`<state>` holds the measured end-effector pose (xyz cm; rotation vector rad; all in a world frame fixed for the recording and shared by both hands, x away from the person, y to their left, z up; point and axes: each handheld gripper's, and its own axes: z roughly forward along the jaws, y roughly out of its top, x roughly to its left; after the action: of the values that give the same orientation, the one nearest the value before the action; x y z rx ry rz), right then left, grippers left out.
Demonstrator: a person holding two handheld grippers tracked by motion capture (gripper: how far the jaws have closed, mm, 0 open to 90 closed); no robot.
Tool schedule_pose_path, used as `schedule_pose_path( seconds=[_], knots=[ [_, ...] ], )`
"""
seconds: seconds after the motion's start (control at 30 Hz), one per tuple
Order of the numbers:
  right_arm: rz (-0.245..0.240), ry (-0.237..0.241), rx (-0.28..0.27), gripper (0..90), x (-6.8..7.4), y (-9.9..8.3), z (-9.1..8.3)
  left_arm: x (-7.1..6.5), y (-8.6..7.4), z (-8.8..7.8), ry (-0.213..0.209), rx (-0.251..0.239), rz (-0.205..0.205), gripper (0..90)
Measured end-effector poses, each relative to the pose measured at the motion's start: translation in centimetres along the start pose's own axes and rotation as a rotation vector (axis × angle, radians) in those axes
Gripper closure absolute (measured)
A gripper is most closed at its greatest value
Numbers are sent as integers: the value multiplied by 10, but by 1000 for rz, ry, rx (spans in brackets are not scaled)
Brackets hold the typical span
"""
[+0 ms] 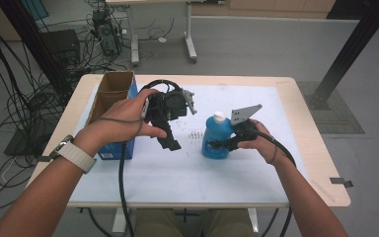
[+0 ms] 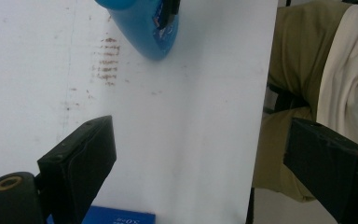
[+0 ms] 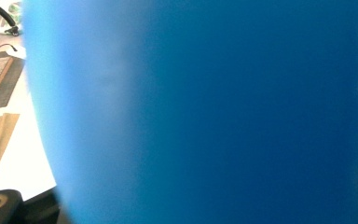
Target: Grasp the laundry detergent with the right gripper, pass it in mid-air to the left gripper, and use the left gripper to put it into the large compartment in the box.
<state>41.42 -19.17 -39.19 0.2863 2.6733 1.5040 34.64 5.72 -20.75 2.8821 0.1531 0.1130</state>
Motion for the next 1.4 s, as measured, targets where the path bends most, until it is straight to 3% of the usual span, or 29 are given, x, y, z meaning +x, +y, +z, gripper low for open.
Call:
schedule_pose_path(
  seconds=[0.43,0.7,1.13,1.4],
  knots=[
    [5,-2,-9,436,0,1,-2,1,-1,-2,3,-9,-8,98],
    [-9,0,-37,435,3,16,-18,2,-1,-3,6,-20,-21,94],
    [-99,52,-2,435,25,47,-33,-3,10,-13,14,-20,-5,81],
    [-121,92,11,435,37,60,-31,-4,21,-18,6,-17,8,77]
  ],
)
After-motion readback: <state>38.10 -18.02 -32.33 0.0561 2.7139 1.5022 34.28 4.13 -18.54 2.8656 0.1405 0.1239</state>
